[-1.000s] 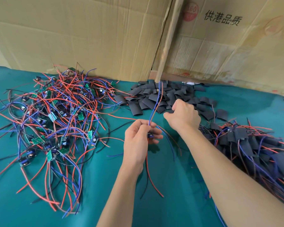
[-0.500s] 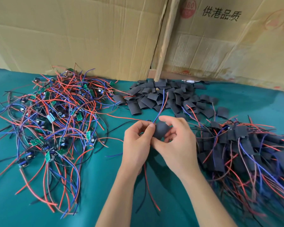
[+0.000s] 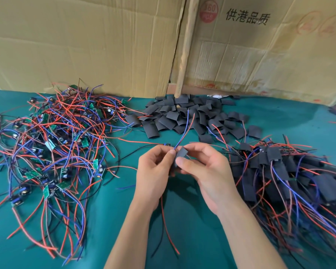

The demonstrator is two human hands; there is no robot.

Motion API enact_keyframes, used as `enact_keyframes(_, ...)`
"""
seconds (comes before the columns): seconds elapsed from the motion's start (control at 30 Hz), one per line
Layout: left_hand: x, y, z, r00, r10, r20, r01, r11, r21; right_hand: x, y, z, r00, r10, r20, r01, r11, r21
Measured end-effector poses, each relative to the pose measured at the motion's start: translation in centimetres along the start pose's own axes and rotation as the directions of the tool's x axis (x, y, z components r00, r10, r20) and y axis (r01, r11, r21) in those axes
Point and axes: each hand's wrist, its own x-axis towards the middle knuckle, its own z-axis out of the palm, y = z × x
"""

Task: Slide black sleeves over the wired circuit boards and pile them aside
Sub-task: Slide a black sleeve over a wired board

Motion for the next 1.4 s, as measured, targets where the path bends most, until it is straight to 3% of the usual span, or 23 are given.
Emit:
enact_keyframes(0.13,0.0,-0.1,0.2,1.0,0.011,0.02,-0.012,0.999,0.044,0.1,-0.2,-0.6,0.996,-0.035,-0.087,0.023,0.991,-0.134)
enact_keyframes(0.23,-0.1,-0.2,0.3,0.998,0.013,0.067,-0.017,0.998,0.061,0.3,-1.0,-1.4,0.969,-0.149,-0.198,0.117,0.979,-0.164)
enact_keyframes(0.37,-0.1,-0.6,0.3,0.987,0.004,0.16,-0.023,0.993,0.113,0.6,-2.6,-3.0,0.904,-0.217,-0.368,0.253,0.966,0.053)
enact_keyframes(0.6,-0.2,-0.7,0.1,0.965,0.007,0.261,-0.042,0.991,0.13,0.6,-3.9,-4.2,0.863,-0.116,-0.491,0.292,0.909,0.299)
enact_keyframes(1.03,-0.2,-0.7,0.1,0.97,0.008,0.243,-0.048,0.986,0.158,0.2,-4.2,-3.6,0.929,-0.13,-0.346,0.234,0.932,0.277)
enact_keyframes(1.4,-0.1,-1.0,0.3,0.983,0.022,0.184,-0.067,0.968,0.242,0.1,-4.2,-4.5,0.909,-0.28,-0.308,0.294,0.956,-0.003)
